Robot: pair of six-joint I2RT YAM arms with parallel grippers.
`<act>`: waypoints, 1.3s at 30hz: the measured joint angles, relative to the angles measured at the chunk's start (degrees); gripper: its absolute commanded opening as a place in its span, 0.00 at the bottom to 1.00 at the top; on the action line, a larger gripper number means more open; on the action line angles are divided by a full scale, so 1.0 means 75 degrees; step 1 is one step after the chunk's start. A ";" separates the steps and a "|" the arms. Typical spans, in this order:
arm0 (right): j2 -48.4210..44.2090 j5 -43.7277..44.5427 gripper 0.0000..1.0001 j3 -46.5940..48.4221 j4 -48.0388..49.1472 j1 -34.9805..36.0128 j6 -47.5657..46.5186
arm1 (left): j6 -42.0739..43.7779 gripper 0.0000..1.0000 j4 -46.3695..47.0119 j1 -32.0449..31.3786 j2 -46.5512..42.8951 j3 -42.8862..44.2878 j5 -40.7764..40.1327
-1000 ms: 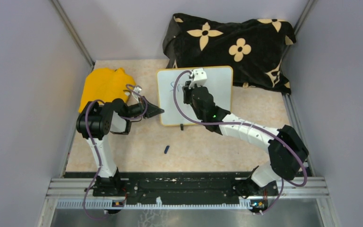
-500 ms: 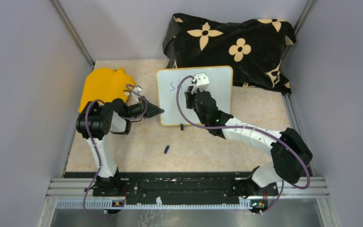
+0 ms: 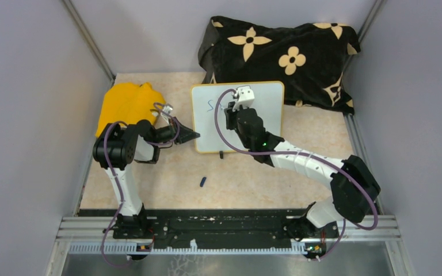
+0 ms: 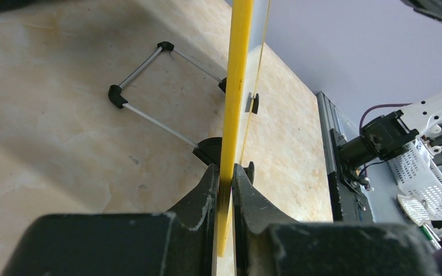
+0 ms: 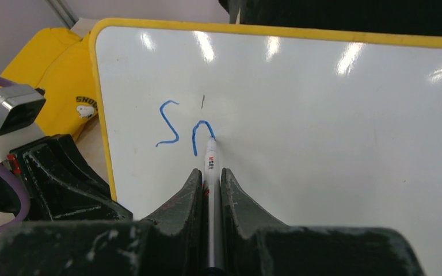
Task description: Write a sentence on the whiteboard
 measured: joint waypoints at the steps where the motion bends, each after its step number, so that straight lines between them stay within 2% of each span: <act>1: 0.0003 0.0000 0.00 0.0044 -0.0017 -0.0003 -0.0006 | 0.0003 0.00 0.0000 0.0000 0.0000 -0.0003 0.0006; 24: 0.0073 -0.0009 0.00 0.0271 -0.0058 -0.0204 -0.0038 | 0.0003 0.00 0.0000 0.0000 0.0000 0.0000 0.0000; 39: -0.0187 -0.0134 0.00 -0.0242 0.0082 -0.0239 0.0032 | 0.0000 0.00 -0.0003 0.0000 0.0000 -0.0003 -0.0015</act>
